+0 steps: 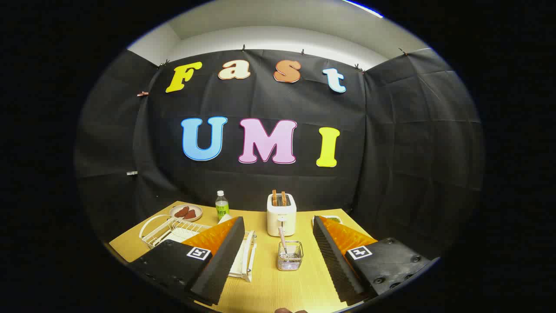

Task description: Take the plate from the dish rack, then take the spoon from the basket and place it into the plate.

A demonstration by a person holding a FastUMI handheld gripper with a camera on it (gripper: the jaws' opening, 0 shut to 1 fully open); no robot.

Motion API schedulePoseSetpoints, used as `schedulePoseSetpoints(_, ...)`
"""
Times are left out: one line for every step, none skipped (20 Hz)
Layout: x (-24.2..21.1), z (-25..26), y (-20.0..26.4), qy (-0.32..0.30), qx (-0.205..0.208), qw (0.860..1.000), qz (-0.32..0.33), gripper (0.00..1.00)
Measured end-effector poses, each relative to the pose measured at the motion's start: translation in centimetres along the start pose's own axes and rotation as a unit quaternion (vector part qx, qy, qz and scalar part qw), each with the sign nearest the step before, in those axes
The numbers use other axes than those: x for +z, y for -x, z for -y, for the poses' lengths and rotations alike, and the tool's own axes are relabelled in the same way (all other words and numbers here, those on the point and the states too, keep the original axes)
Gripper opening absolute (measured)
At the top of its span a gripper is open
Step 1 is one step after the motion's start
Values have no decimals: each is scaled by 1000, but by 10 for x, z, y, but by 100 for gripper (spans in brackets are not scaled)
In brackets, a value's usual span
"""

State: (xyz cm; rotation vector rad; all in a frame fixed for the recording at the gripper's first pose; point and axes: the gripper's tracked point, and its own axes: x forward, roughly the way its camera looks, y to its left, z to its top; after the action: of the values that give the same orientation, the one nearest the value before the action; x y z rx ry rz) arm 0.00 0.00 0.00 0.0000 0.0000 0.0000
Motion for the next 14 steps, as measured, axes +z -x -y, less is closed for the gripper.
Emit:
schedulePoseSetpoints(-5,-2,-1,-3,0,1000,-5,98)
schedulePoseSetpoints(-11,-4,-2,-3,1,1000,-13,98)
schedulePoseSetpoints(-14,-4,-2,-3,2,1000,-20,98)
schedulePoseSetpoints(-15,-4,-3,-6,2,1000,-23,98)
schedulePoseSetpoints(-14,-4,-3,-9,2,1000,-24,98)
schedulePoseSetpoints(-14,-4,-4,-11,1,1000,-25,98)
schedulePoseSetpoints(-15,-5,-4,-10,1,1000,-27,98)
schedulePoseSetpoints(-17,-4,-4,-7,0,1000,-29,98)
schedulePoseSetpoints(-18,-4,-5,-6,0,1000,-31,98)
schedulePoseSetpoints(-18,-5,-5,-5,1,999,-33,98)
schedulePoseSetpoints(-19,-6,-6,-3,3,999,-34,98)
schedulePoseSetpoints(-20,-6,-6,0,4,999,-35,98)
schedulePoseSetpoints(-20,-7,-7,3,5,999,-36,98)
schedulePoseSetpoints(-21,-8,-8,4,6,999,-37,98)
